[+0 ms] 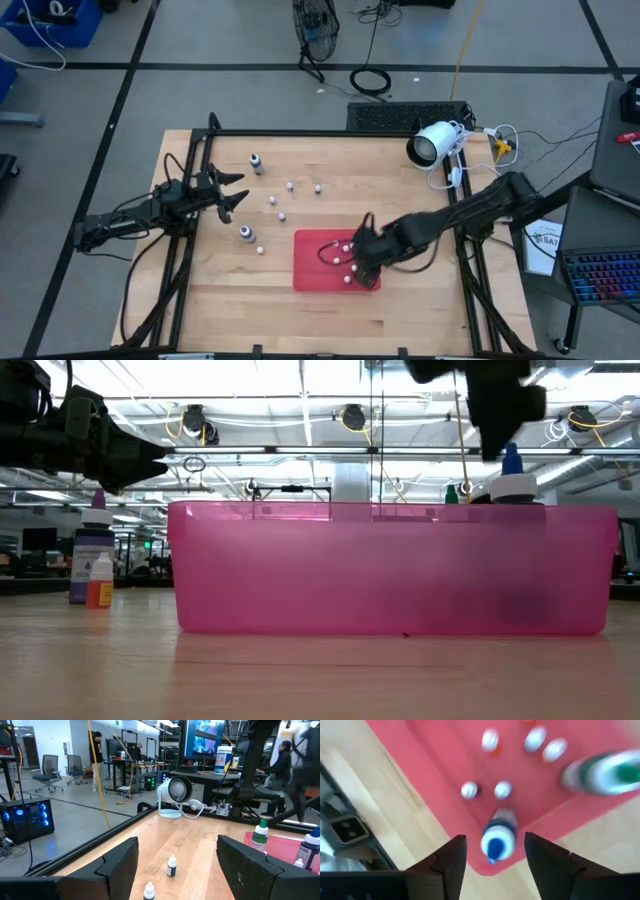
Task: Pick & Place food coloring
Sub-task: Put the small black food coloring bottle into the red bin
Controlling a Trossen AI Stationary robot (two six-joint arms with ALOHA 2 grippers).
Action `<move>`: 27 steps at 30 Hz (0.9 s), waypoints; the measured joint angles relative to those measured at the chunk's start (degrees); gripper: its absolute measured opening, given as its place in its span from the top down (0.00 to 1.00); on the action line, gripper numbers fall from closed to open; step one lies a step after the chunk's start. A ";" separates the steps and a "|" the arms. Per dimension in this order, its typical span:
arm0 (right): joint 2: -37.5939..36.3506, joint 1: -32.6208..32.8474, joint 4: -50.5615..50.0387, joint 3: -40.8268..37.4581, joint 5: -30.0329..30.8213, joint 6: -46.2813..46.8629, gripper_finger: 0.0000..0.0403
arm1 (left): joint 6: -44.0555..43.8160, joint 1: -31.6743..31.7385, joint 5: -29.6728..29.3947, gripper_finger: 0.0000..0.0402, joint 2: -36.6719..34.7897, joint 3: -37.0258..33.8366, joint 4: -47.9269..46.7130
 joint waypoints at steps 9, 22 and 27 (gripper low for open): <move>-16.75 -0.59 3.58 0.02 10.25 -10.54 0.57 | 0.00 0.00 0.01 0.33 0.01 -0.01 0.00; -32.01 -1.03 2.83 0.02 10.45 -40.03 0.57 | 0.00 0.00 0.00 0.33 0.02 -0.01 0.02; -35.50 -1.03 3.49 -2.99 10.64 -48.40 0.57 | 0.00 0.02 0.00 0.33 0.02 -0.02 0.02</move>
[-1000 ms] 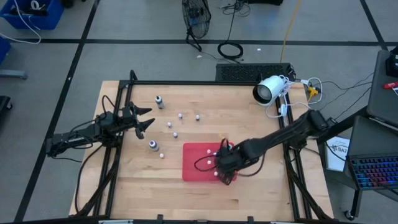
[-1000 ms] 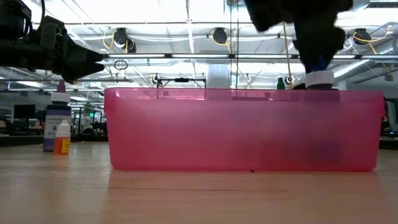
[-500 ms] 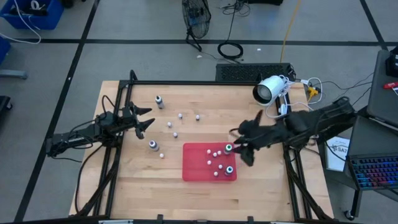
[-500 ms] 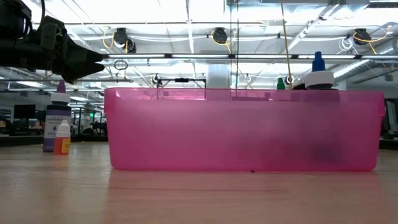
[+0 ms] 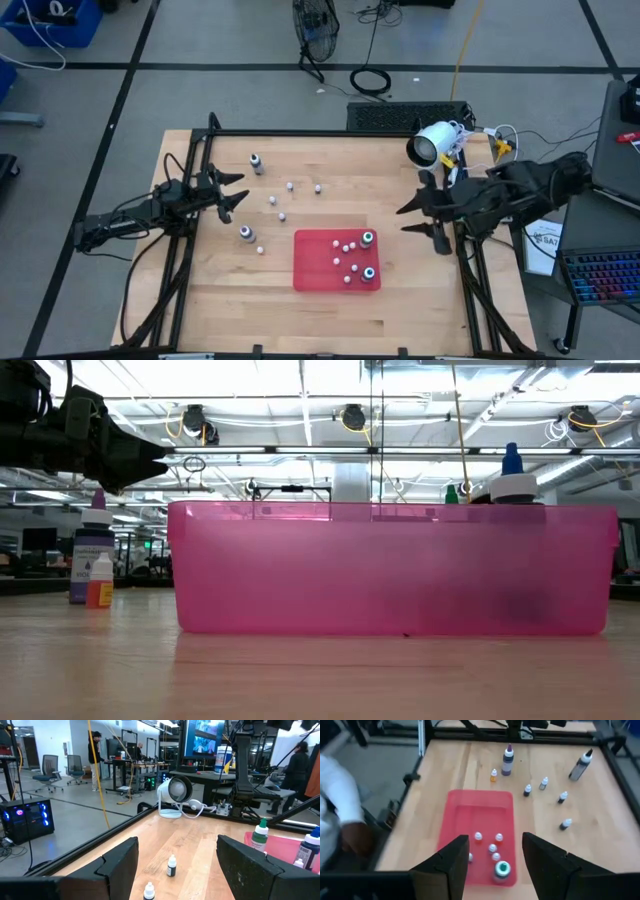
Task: Pick & Place food coloring
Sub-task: Put the small black food coloring bottle into the red bin
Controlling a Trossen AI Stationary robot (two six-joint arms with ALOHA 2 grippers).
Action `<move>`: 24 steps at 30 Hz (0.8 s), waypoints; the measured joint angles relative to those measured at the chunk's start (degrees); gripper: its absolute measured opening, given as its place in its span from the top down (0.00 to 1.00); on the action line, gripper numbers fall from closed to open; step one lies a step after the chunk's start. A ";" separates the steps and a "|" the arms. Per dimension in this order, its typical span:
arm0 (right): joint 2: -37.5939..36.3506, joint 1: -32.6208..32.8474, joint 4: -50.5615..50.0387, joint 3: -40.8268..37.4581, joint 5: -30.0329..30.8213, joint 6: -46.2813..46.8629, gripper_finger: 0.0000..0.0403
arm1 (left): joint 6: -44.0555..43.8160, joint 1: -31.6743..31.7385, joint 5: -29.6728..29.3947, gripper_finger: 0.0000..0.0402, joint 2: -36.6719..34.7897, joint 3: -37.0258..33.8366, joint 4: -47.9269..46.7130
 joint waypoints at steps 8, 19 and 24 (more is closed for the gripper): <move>-7.68 -0.05 15.91 -23.59 2.88 -18.98 0.57 | 0.00 0.00 0.00 0.33 0.00 0.00 -0.02; -28.00 -9.04 57.04 -55.37 2.52 -20.42 0.57 | 0.00 -0.02 0.00 0.33 -0.01 0.00 -0.02; -41.12 -14.11 57.73 -57.73 2.49 -17.02 0.57 | 0.00 0.00 0.01 0.33 -0.01 0.00 -0.02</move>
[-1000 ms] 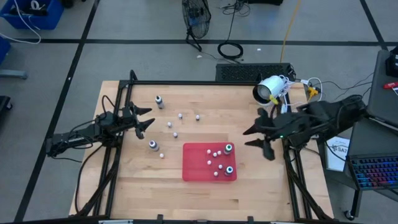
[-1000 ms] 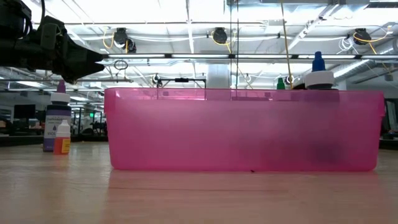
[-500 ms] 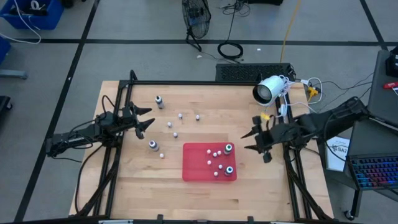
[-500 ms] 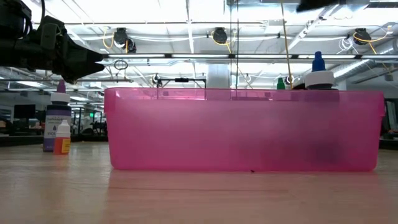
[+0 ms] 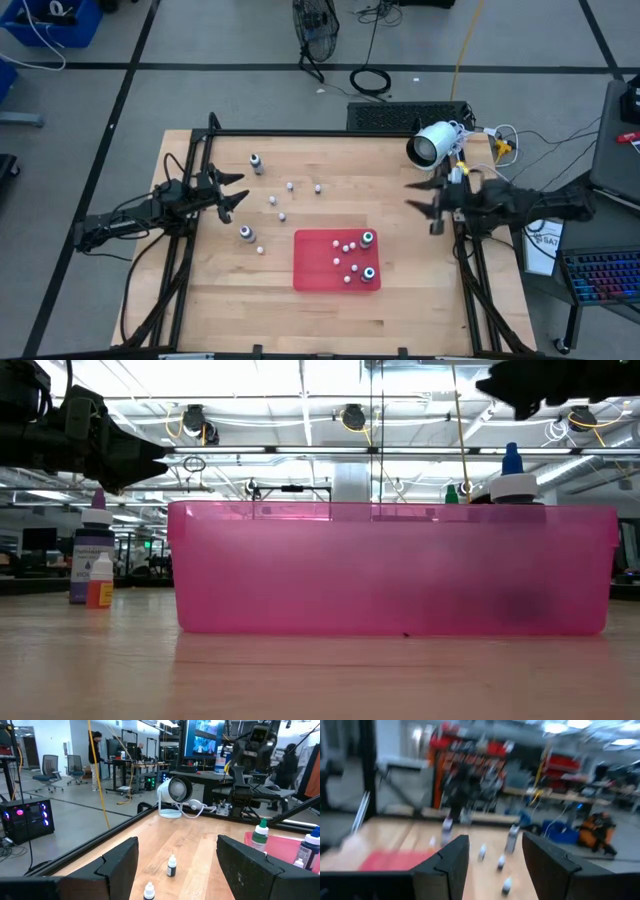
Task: Pick & Place food coloring
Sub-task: Put the small black food coloring bottle into the red bin
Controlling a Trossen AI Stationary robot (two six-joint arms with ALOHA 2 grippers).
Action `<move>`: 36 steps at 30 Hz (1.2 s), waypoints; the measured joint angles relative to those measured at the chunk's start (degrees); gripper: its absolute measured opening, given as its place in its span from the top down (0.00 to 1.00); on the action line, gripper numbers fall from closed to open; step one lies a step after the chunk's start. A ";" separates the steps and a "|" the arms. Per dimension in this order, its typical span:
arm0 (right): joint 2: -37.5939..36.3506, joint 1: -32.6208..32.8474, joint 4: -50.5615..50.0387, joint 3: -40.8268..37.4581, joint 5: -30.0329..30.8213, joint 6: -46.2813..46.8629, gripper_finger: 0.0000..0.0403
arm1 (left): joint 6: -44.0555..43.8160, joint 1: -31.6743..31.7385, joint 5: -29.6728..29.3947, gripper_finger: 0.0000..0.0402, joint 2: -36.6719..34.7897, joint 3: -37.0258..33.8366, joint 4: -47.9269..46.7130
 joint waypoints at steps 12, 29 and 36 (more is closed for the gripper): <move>-18.26 -2.41 -2.96 -6.62 -8.84 0.06 0.57 | 0.00 0.00 0.01 0.33 0.00 0.02 0.00; -17.52 -2.42 8.51 -21.78 -8.92 3.03 0.57 | -0.01 0.00 0.01 0.33 0.00 0.00 0.00; -17.48 -2.41 4.03 -21.81 -8.92 4.77 0.56 | 0.00 0.00 0.01 0.33 0.01 0.01 0.00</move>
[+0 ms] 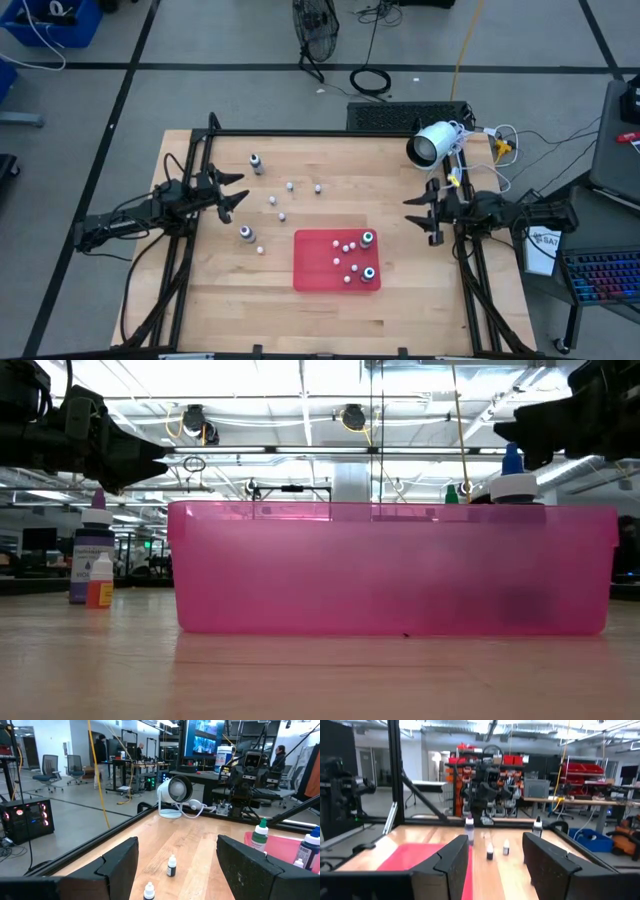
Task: Pick & Place food coloring
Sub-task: Put the small black food coloring bottle into the red bin
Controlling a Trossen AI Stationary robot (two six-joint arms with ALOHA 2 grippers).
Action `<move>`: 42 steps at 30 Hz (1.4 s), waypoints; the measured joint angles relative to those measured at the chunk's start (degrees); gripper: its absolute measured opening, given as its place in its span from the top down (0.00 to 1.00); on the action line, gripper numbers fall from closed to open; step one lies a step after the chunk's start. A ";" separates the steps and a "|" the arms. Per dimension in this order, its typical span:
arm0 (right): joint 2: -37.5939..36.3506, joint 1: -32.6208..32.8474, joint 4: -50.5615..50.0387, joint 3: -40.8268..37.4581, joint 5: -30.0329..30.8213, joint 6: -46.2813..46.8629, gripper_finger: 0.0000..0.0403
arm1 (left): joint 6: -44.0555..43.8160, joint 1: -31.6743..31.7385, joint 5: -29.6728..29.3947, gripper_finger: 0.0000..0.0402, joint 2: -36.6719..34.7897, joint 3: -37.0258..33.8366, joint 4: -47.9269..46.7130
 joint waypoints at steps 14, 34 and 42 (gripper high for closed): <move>0.00 0.00 -2.06 -0.11 0.00 -1.20 0.56 | 0.00 0.00 0.01 0.33 0.00 0.00 0.00; 0.00 0.00 -2.06 -0.20 0.00 -1.20 0.56 | -0.20 -0.01 0.02 0.33 0.00 0.00 0.33; 0.00 0.00 -2.09 -0.20 0.00 -1.20 0.57 | -1.15 0.00 0.04 0.33 0.00 -0.01 3.91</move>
